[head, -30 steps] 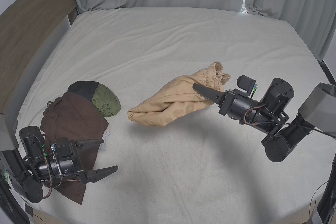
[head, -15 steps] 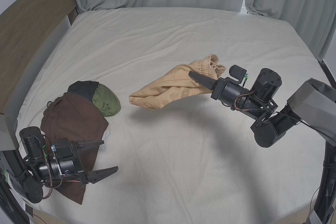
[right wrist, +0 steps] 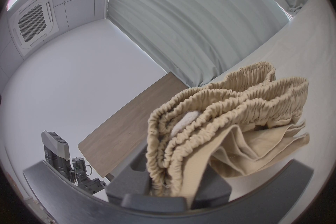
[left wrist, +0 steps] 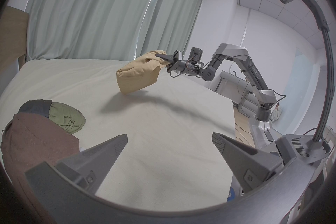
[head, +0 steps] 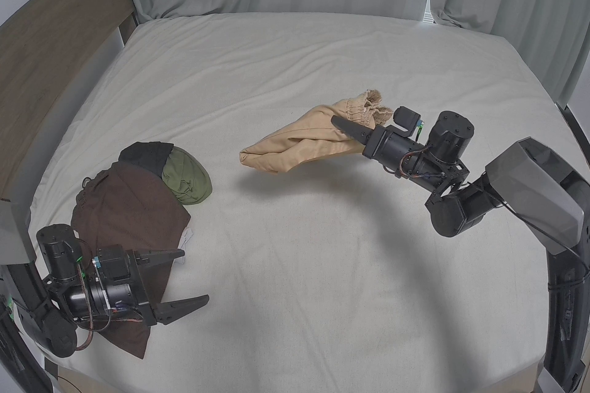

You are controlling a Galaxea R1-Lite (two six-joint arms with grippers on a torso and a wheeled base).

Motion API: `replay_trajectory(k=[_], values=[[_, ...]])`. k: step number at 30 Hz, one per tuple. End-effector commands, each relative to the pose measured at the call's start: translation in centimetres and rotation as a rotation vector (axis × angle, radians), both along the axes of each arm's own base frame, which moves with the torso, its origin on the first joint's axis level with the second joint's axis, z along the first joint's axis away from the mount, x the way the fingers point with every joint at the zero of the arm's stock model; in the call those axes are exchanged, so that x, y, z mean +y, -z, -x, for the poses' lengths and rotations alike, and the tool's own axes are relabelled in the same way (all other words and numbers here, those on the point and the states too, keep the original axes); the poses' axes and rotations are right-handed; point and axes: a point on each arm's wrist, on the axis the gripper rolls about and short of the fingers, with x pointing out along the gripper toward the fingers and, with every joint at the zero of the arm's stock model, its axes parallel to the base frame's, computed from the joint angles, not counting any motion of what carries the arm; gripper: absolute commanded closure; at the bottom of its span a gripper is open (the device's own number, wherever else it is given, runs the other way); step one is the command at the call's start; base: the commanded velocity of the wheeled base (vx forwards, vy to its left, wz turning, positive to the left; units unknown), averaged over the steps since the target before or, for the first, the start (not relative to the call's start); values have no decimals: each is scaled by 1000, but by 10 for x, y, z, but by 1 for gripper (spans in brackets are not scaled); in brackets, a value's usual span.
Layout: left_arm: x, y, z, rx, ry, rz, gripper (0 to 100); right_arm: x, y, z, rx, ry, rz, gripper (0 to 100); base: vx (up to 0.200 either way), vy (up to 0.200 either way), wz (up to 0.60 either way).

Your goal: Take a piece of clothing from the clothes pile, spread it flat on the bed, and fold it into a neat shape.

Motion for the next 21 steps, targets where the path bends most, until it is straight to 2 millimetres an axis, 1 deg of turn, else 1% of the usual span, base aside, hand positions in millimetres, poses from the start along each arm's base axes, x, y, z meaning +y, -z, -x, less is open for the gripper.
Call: replay_trajectory(k=[1,3,8,12,14,21], values=[[-1,1,0,5,4,0,0,2,19,-9,25,3,9,100,0,0,0],[-1,1,0,7,4,0,0,2,21,-10,28,3,10,100,0,0,0],[-1,2,0,10,2,-1,0,2,15,-14,16,6,6,100,0,0,0],[-1,3,0,16,4,-2,0,0,2,-20,-10,13,-5,100,0,0,0],[-1,3,0,15,2,-2,0,0,-1,-22,-13,14,-8,100,0,0,0],[-1,3,0,13,2,-1,0,2,-30,-36,-43,21,-20,100,0,0,0]])
